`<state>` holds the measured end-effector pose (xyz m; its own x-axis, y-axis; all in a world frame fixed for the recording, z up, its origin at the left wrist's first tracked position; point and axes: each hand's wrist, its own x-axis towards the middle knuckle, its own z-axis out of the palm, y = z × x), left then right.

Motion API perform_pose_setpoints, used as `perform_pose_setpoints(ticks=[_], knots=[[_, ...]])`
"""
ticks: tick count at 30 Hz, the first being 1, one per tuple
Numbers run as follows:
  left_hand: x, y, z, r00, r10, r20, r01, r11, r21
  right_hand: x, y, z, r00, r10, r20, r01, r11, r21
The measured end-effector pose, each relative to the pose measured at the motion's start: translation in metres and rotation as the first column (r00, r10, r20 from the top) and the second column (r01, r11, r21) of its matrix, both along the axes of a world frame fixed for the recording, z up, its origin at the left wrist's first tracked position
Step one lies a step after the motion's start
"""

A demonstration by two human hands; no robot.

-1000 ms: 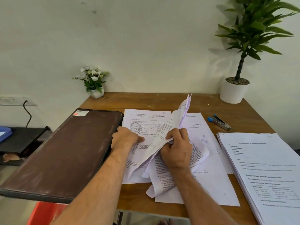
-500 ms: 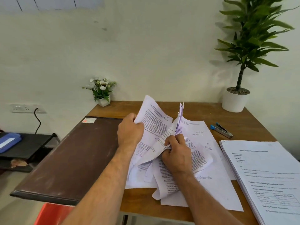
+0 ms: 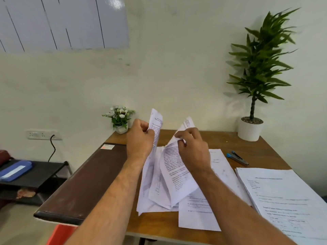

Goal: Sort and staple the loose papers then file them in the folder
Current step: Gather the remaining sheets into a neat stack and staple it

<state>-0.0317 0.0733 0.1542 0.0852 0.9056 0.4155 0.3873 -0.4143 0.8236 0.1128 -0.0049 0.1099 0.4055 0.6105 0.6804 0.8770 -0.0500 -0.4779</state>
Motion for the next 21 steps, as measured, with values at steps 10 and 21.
perform_pose_setpoints(ticks=[10, 21], knots=[[-0.011, -0.044, 0.056, 0.986, -0.121, 0.115, 0.073, 0.933, 0.352, -0.014, -0.021, 0.080, 0.983, 0.065, 0.170, -0.132, 0.897, 0.422], [-0.013, -0.096, 0.079, 0.453, -0.538, 0.711, 0.720, 0.691, 0.065, -0.045, -0.061, 0.128, 0.851, -0.117, 0.512, -0.142, 0.888, 0.438]])
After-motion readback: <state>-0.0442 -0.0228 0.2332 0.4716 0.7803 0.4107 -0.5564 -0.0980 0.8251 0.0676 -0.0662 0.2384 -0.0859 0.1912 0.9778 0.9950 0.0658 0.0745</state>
